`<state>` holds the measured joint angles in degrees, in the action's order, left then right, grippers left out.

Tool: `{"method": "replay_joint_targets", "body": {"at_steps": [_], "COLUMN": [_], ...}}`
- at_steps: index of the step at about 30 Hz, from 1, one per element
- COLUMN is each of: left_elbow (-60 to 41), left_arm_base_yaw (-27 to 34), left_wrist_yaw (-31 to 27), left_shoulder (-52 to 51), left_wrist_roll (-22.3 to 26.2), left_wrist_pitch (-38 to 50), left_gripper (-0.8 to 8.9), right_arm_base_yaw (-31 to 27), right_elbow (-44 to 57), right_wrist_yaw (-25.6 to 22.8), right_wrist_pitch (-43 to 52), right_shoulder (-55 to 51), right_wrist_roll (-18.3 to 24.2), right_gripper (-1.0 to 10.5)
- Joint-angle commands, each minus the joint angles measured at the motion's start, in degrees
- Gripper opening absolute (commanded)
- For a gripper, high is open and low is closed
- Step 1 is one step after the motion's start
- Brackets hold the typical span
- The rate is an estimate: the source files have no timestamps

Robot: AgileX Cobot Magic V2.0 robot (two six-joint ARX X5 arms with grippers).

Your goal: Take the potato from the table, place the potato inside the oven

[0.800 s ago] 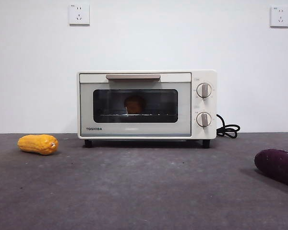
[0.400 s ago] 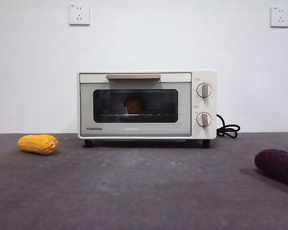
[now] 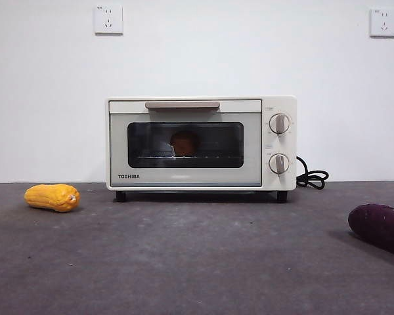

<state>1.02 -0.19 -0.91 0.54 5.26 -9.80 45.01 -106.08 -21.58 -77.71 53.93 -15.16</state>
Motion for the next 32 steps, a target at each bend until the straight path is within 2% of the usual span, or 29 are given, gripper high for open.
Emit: {"method": "replay_joint_targets", "body": {"at_steps": [1,13,17,19,22,26,30,32], "left_elbow": [-0.6,-0.6,-0.6,-0.6,-0.6,-0.6,-0.6,-0.6], "left_arm_base_yaw": [-0.1,-0.1,-0.1,-0.1,-0.1,-0.1,-0.1,-0.1], "left_wrist_yaw": [-0.2,-0.2,-0.2,-0.2,-0.2,-0.2,-0.2,-0.2], "left_shoulder": [0.1,0.4,0.4,0.4,0.4,0.4,0.4,0.4], "left_wrist_roll": [-0.6,-0.6,-0.6,-0.6,-0.6,-0.6,-0.6,-0.6], "left_wrist_pitch": [0.4,0.4,0.4,0.4,0.4,0.4,0.4,0.4], "left_gripper": [-0.04,-0.04,-0.04,-0.04,-0.04,-0.04,-0.04,-0.04], "right_arm_base_yaw": [0.1,0.1,-2.5,-5.3,-11.4,-18.9,-22.3,-23.9], "right_elbow": [0.3,0.3,0.3,0.3,1.5,8.2,18.5,24.7], "right_wrist_yaw": [-0.1,-0.9,-6.1,-6.5,-5.1,-1.0,1.5,5.2], "right_wrist_pitch": [-1.2,-1.2,-1.2,-1.2,1.2,13.3,25.7,30.4], "right_shoulder": [0.0,0.0,-0.3,-1.1,-3.1,-8.2,-13.7,-16.1], "right_wrist_roll": [0.4,1.3,10.1,14.0,17.8,22.5,28.5,31.3], "right_gripper": [0.0,0.0,0.0,0.0,0.0,0.0,0.0,0.0]}}
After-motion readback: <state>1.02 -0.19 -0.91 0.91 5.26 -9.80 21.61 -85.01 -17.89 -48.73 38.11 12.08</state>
